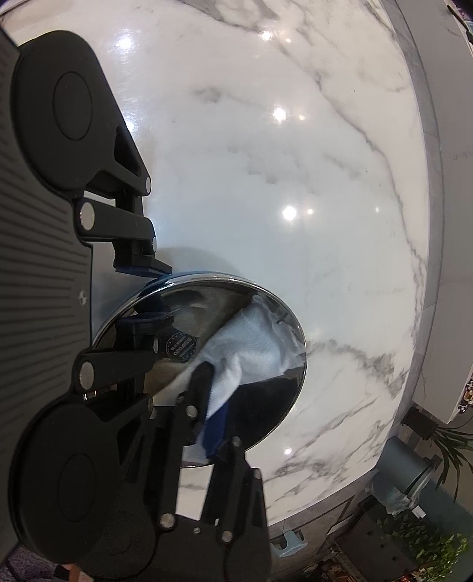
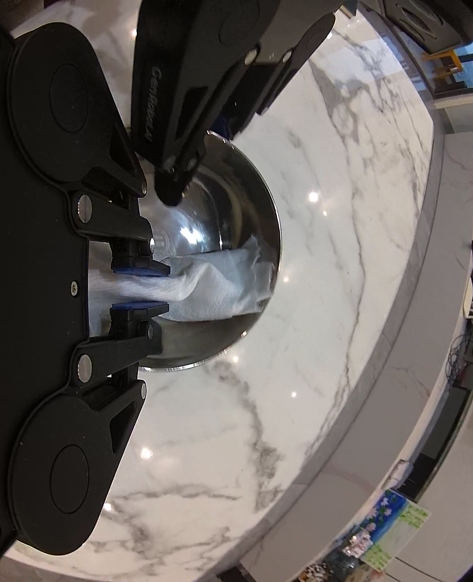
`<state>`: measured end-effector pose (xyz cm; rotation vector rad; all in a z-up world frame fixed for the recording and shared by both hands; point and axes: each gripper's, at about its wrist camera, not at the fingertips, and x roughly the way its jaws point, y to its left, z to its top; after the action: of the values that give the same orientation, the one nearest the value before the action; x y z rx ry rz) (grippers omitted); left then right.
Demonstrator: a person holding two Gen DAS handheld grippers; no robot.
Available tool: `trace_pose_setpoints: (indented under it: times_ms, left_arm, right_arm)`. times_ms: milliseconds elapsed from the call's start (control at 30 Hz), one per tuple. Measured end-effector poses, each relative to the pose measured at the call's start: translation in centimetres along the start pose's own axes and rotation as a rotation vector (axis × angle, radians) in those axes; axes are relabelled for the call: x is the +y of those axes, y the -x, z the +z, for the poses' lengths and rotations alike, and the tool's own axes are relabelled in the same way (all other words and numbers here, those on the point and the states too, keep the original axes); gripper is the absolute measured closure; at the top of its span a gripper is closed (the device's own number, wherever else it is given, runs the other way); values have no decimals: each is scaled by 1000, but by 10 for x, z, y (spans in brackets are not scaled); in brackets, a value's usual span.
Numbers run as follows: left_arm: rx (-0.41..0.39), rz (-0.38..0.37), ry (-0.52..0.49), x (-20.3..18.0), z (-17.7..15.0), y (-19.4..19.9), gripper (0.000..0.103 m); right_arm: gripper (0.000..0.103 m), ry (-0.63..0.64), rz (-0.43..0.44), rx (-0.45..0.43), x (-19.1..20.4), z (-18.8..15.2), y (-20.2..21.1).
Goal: Clean bowl
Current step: 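Wipe around the inner wall with the right gripper while the left holds the rim, then lift the towel out of the bowl with the right gripper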
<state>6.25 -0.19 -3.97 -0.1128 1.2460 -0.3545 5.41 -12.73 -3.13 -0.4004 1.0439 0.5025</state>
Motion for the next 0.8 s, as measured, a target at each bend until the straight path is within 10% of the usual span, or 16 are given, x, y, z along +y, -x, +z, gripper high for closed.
trace_pose_setpoints:
  times_ms: [800]
  left_arm:
    - [-96, 93, -26, -17, -12, 5, 82]
  right_arm:
    - [91, -200, -91, -191, -28, -23, 72]
